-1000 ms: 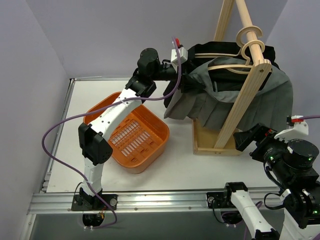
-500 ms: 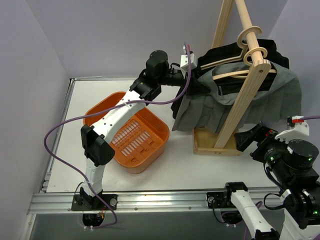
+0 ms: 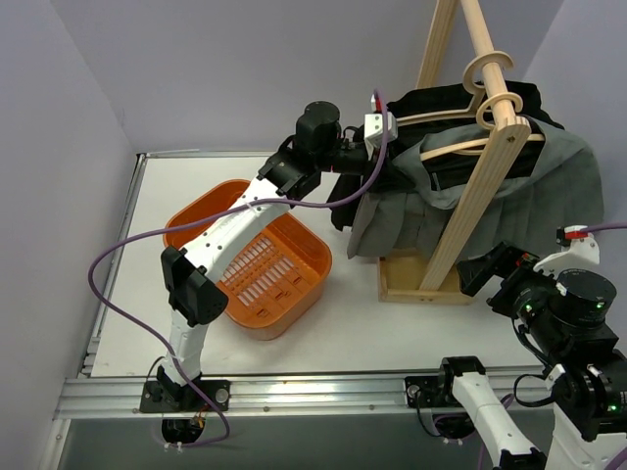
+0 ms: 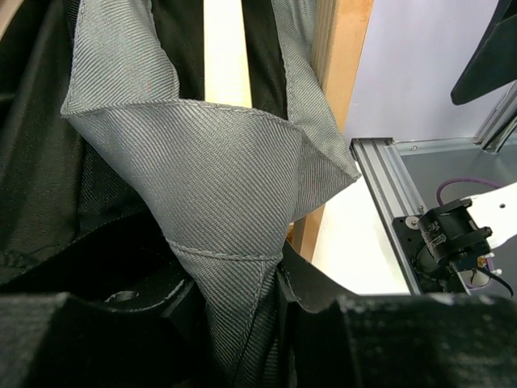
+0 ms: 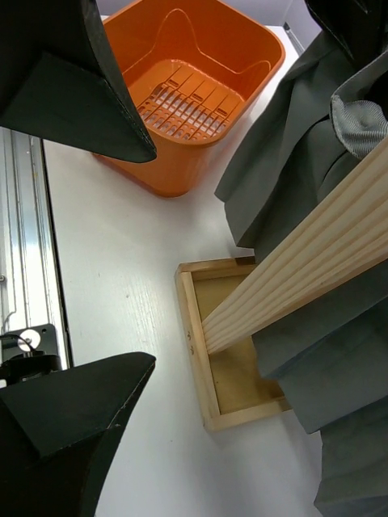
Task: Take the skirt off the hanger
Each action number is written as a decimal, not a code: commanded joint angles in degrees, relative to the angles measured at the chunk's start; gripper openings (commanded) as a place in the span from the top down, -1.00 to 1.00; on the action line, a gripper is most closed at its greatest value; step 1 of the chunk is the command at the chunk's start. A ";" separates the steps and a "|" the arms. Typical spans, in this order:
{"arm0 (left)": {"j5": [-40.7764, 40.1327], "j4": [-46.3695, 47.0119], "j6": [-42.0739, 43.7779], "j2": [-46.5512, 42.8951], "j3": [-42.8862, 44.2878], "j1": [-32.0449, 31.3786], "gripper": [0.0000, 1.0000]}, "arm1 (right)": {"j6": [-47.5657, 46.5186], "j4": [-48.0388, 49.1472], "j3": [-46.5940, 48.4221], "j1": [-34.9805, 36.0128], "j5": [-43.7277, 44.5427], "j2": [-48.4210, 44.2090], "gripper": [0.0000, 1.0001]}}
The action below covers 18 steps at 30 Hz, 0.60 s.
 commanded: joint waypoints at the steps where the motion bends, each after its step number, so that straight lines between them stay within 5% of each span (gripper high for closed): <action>1: 0.71 -0.24 -1.24 -2.29 -1.06 -0.36 0.95 | -0.78 0.60 -0.88 0.04 1.34 -0.03 -1.00; 12: 0.72 7.05 -1.87 -7.29 -5.89 0.17 0.95 | -0.69 0.08 0.00 0.13 2.40 0.15 -1.00; 18: 1.07 16.28 -9.33 -9.49 -9.58 1.66 0.95 | -0.60 0.08 -0.09 0.13 2.49 0.15 -1.00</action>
